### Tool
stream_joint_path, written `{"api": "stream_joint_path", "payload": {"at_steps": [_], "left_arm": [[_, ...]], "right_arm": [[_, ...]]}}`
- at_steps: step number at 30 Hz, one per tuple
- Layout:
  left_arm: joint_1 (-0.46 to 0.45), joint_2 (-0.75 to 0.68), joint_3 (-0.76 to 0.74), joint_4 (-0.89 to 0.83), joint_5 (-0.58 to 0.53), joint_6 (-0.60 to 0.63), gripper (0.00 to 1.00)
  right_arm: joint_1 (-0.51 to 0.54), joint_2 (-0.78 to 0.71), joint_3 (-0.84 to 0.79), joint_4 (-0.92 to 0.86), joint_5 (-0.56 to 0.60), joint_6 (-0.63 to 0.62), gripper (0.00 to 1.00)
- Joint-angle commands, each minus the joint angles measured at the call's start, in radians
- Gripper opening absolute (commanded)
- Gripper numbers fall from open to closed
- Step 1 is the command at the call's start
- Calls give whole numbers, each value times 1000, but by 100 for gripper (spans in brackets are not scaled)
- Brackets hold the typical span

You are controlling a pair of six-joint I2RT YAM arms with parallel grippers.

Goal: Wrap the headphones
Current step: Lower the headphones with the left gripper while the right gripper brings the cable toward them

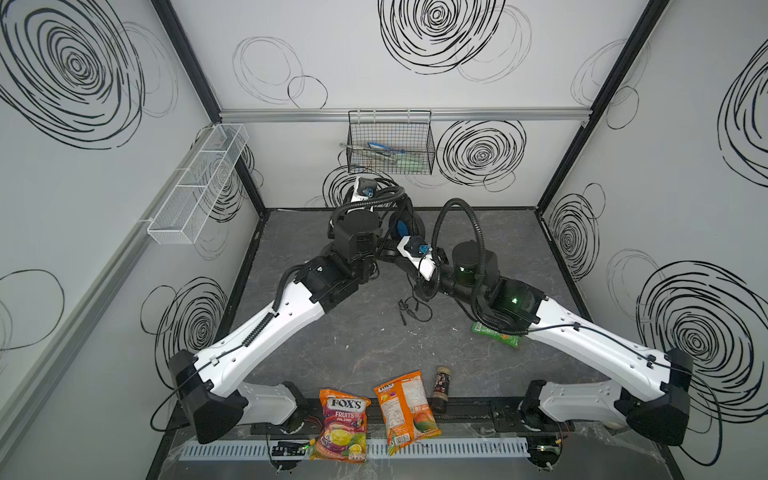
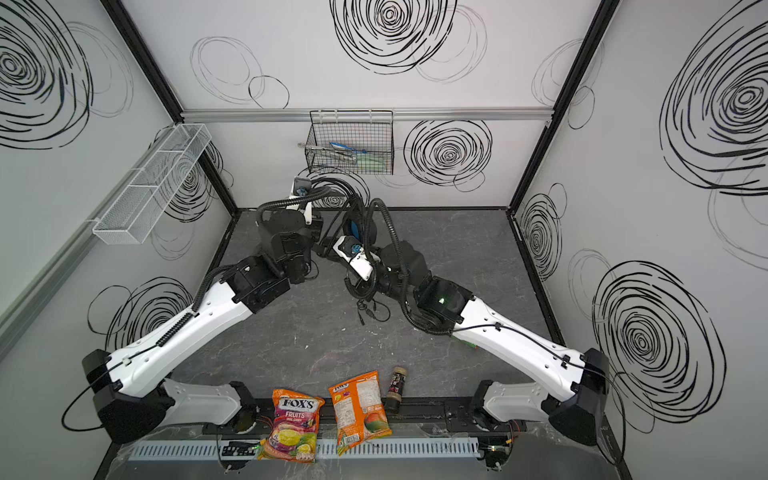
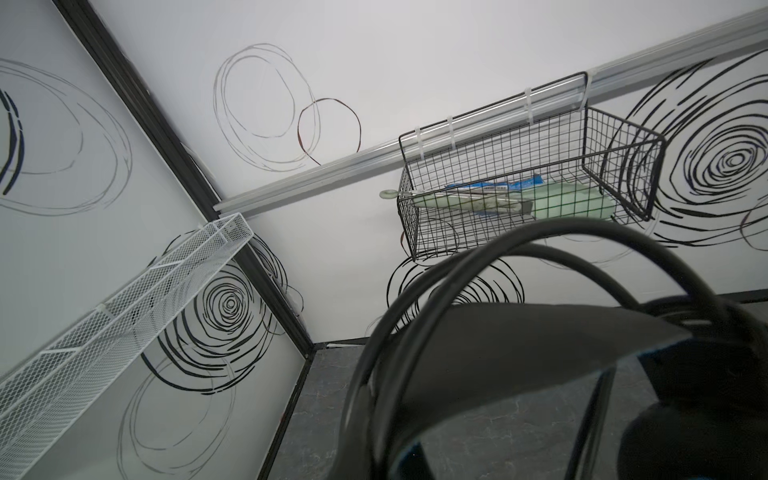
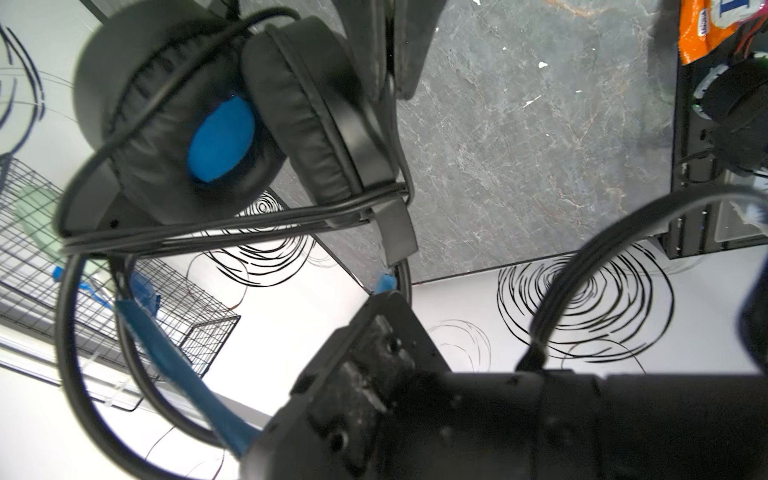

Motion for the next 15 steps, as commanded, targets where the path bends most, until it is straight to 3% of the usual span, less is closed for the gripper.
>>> {"api": "stream_joint_path", "payload": {"at_steps": [1,6,9,12,15], "left_arm": [[-14,-42,-44,227,-133,267,0],[-109,-39,-155,636,-205,700,0],[-155,-22,-179,833,-228,877,0],[-180,-23,-139,815,-237,872,0],[-194,-23,-77,684,-240,816,0]], "right_arm": [[8,-16,58,-6,110,-122,2],[38,-18,51,1,264,-239,2],[43,-20,26,26,335,-268,0],[35,-36,-7,60,355,-248,0],[23,-48,-25,87,361,-215,1]]}}
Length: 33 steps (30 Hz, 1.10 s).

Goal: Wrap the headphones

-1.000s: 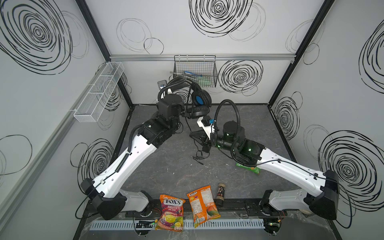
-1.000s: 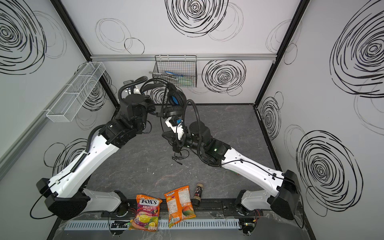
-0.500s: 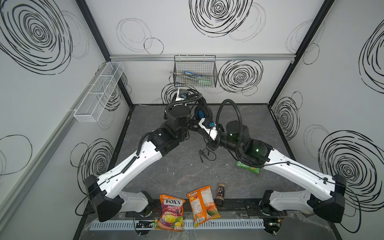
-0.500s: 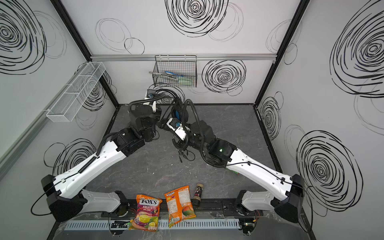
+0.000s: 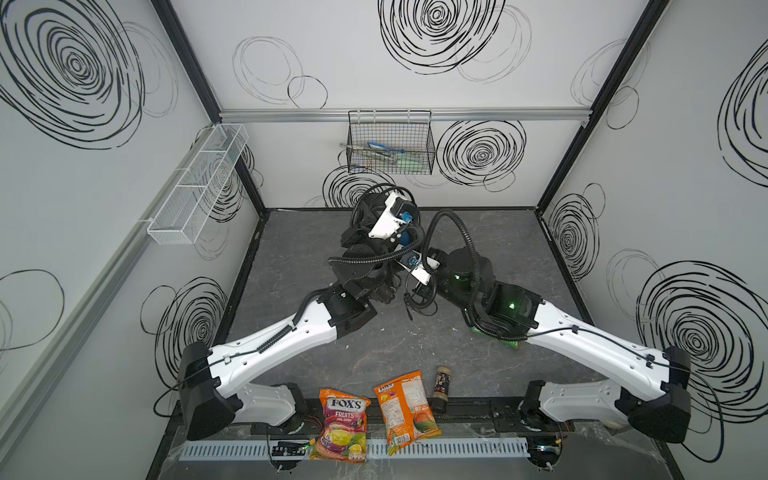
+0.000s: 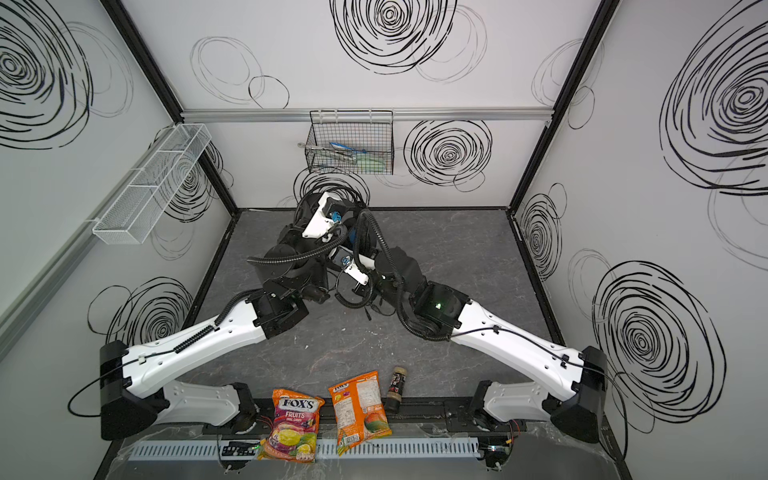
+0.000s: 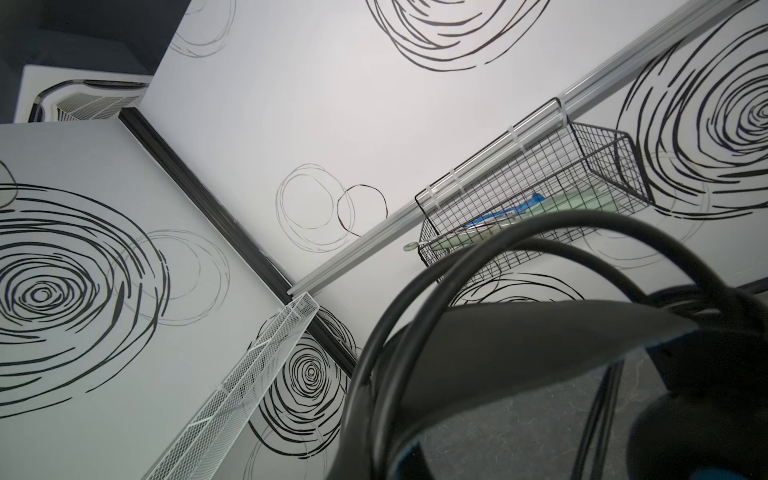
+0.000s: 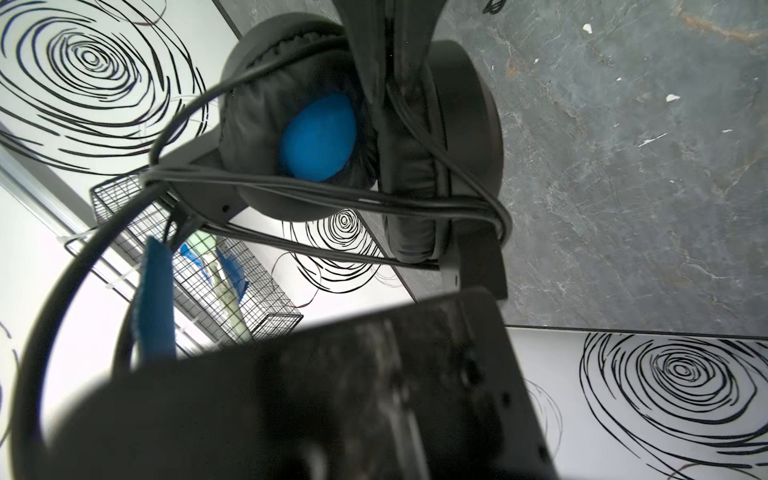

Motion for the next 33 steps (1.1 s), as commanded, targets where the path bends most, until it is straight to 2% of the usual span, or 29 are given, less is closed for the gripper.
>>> {"api": "stream_joint_path", "payload": {"at_steps": [1,7,12,15,19,24,30,33], "left_arm": [[-1,-20,96,-11,-68,67,0],[-34,-40,128,-253,-71,2,0],[-37,-46,192,-510,-44,-171,0],[-29,-24,309,-764,32,-347,0],[4,24,453,-1044,149,-534,0],[43,42,474,-1186,231,-644,0],[72,44,475,-1310,284,-703,0],[75,65,518,-1432,293,-816,0]], "right_arm": [[-31,-49,-10,84,123,7,1],[-37,-35,-41,118,250,-103,0],[-30,-62,-99,185,291,-161,1],[-7,-83,-123,217,298,-177,1],[49,-108,-183,290,324,-277,5],[73,-95,-200,281,397,-375,2],[94,-124,-226,217,369,-405,7],[116,-126,-235,141,326,-433,8]]}}
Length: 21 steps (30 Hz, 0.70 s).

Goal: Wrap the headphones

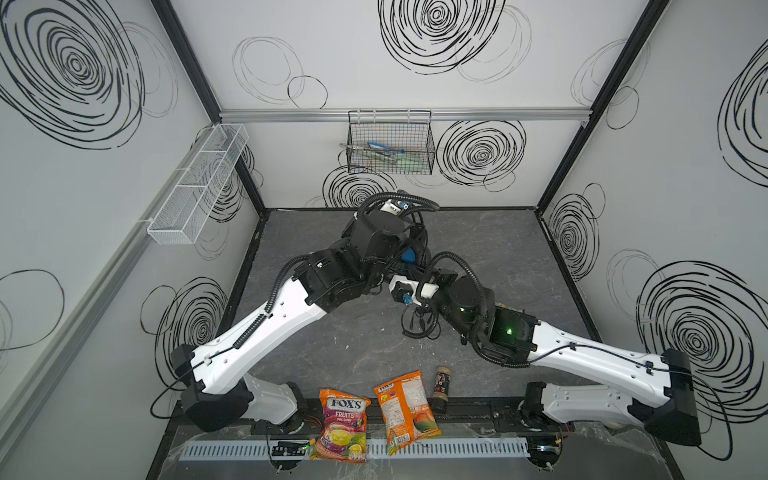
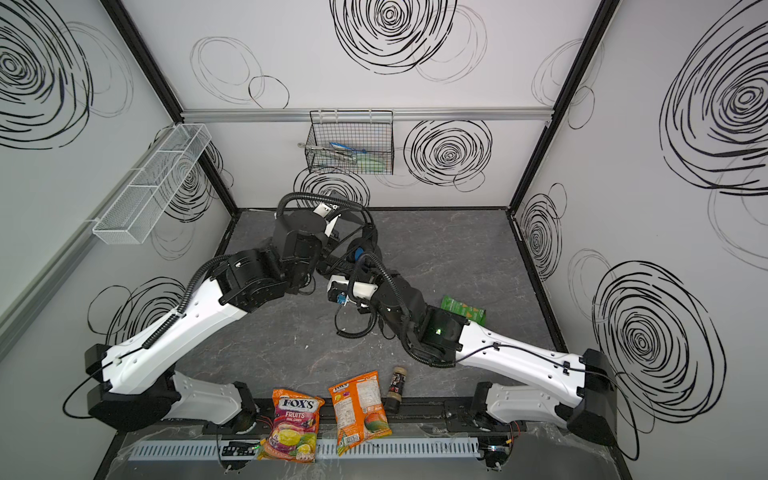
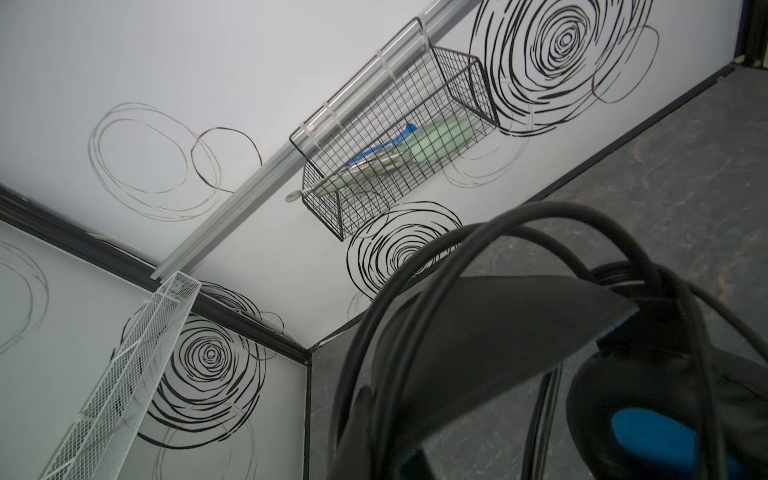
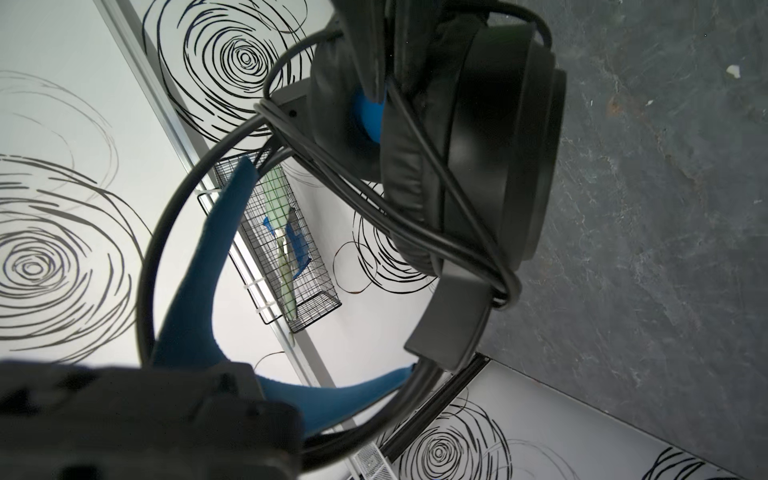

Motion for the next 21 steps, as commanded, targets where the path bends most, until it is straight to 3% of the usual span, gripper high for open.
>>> {"api": "stream_joint_path", "payload": {"at_steps": [1,6,14,21], "left_arm": [[15,-9,73,-228,-10,-108,0],[17,-16,19,-234,21,-154,0],[83,-29,9,-270,274,-196,0],[136,-28,-38,-294,298,-250,0]], "right_arm": [[3,-36,-11,-86,89,-59,8],[46,-25,-1,-152,69,-79,8],[117,26,44,-175,113,-155,9],[96,61,33,-181,144,-87,13]]}}
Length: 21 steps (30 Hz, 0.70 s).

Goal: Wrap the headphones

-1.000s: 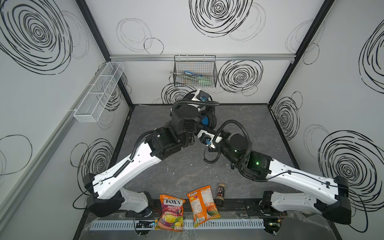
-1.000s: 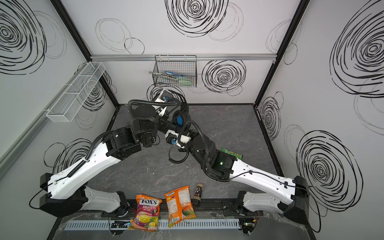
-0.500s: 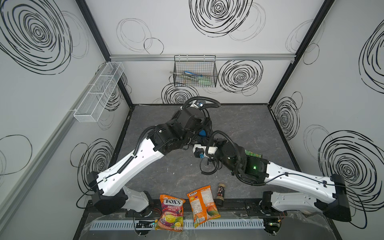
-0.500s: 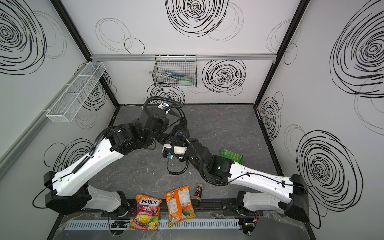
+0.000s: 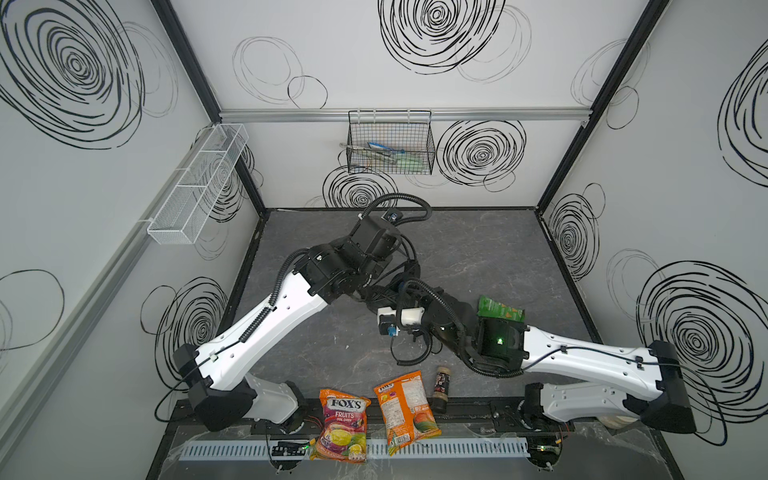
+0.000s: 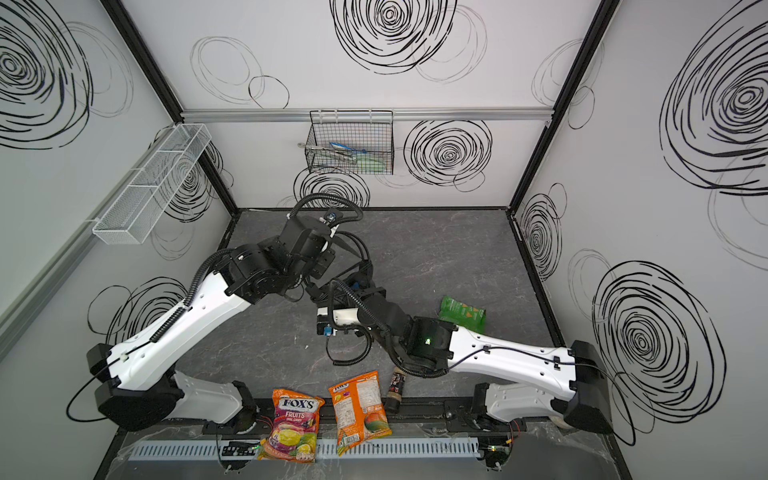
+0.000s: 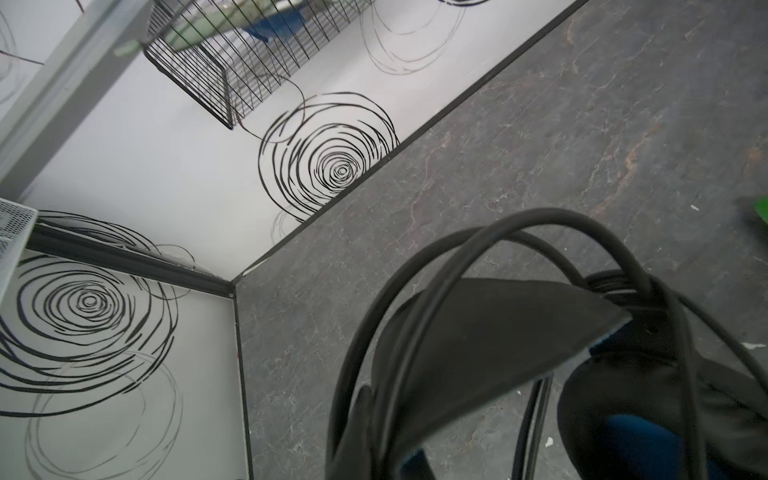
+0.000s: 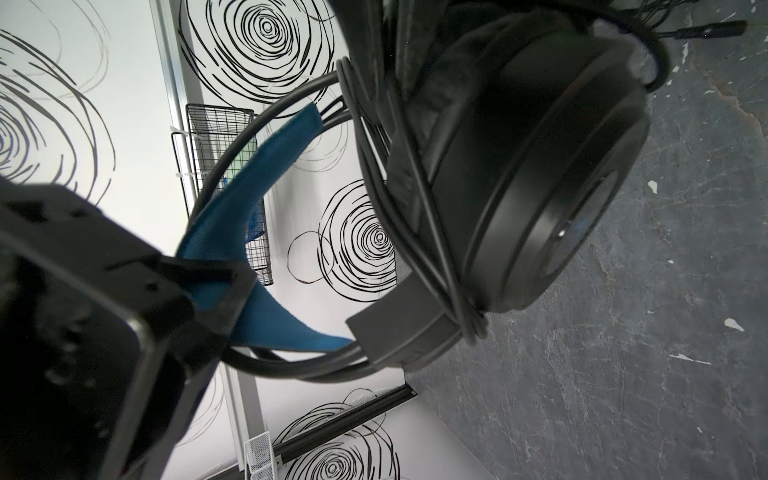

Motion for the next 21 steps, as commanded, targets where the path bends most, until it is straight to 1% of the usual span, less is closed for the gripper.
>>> {"api": "stream_joint_path", "payload": {"at_steps": [1,2,4,5,7,10,13,16,21], "left_arm": [[48,-37,17,-27,33,-40,0],[60,-34,31,-36,50,-44,0],[65,-29,52,-51,76,-47,0],[67,-26,59,-56,101,-55,0],[67,-12,71,-81,142,-80,0],[61,21,89,-123,184,-120,0],[55,36,110,-141,225,-140,0],[62,43,137,-159,248,-153,0],[98,31,130,-154,324,-176,0]], "right_arm": [[-35,2,18,-35,51,92,15],[-54,3,35,-72,-2,161,18],[-88,3,71,-121,-106,261,22],[-98,5,83,-127,-139,292,24],[-109,8,93,-122,-171,305,27],[-125,21,86,-94,-171,283,26],[-160,44,91,-90,-193,297,23],[-205,56,93,-66,-189,339,19],[-297,20,88,-41,-247,422,18]]}}
